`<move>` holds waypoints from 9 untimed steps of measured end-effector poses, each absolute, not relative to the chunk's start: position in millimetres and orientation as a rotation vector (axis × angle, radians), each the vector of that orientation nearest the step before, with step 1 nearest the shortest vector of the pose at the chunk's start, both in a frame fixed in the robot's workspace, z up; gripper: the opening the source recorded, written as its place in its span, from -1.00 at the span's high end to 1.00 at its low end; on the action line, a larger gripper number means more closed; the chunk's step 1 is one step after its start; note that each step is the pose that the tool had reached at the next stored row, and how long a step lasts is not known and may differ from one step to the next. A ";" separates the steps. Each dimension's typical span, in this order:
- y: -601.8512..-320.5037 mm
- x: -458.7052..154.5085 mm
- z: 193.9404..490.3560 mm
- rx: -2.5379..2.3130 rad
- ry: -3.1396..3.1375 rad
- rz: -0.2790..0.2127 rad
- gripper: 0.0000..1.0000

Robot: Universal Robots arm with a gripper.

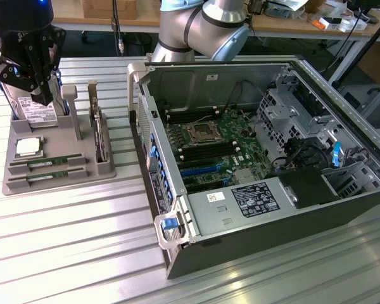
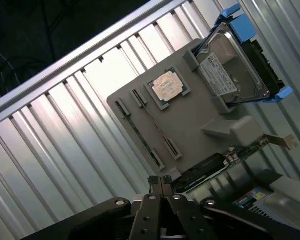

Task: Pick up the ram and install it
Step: 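Pick up the ram and move it above insertion slot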

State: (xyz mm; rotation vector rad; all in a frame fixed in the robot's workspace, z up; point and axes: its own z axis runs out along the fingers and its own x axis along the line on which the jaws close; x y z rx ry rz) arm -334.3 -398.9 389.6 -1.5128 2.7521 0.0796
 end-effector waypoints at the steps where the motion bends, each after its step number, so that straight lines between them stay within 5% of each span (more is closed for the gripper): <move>1: -398.9 -334.3 389.5 -1.521 2.748 0.080 0.80; 9: -398.9 -334.3 389.6 -1.642 2.680 0.080 0.80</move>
